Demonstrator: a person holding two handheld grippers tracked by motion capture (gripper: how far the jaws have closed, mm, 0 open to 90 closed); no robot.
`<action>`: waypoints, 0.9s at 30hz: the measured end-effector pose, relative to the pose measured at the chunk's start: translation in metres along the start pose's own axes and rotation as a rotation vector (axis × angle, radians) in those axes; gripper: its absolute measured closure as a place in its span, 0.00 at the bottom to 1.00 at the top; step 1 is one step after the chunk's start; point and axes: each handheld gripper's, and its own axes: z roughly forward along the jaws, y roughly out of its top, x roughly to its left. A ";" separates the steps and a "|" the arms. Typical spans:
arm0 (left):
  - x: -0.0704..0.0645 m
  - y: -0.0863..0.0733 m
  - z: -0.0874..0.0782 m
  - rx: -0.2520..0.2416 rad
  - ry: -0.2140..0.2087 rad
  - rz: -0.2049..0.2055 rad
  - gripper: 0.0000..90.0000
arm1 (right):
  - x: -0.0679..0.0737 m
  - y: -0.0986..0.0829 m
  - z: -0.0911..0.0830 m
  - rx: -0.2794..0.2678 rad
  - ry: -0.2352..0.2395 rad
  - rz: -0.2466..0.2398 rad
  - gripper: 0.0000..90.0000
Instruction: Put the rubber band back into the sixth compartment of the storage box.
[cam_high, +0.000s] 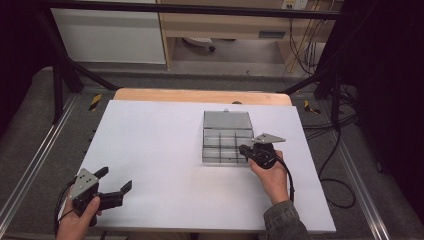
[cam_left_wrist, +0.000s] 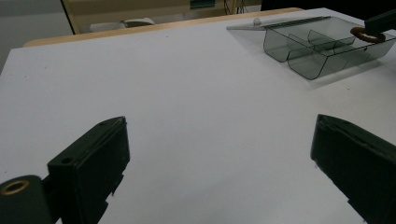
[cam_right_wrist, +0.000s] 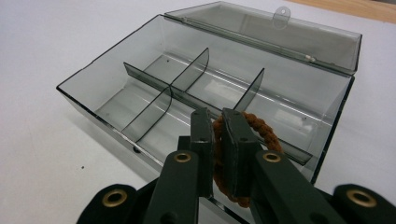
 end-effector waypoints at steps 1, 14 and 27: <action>0.000 0.000 0.000 0.000 -0.001 0.000 0.05 | 0.000 0.000 0.001 0.006 -0.003 0.003 0.93; 0.000 0.000 0.000 0.001 0.000 0.000 0.05 | 0.000 0.001 0.001 -0.007 -0.014 0.026 0.83; 0.002 0.001 -0.004 -0.013 0.005 -0.015 0.05 | 0.009 0.017 -0.030 -0.181 -0.054 0.041 0.29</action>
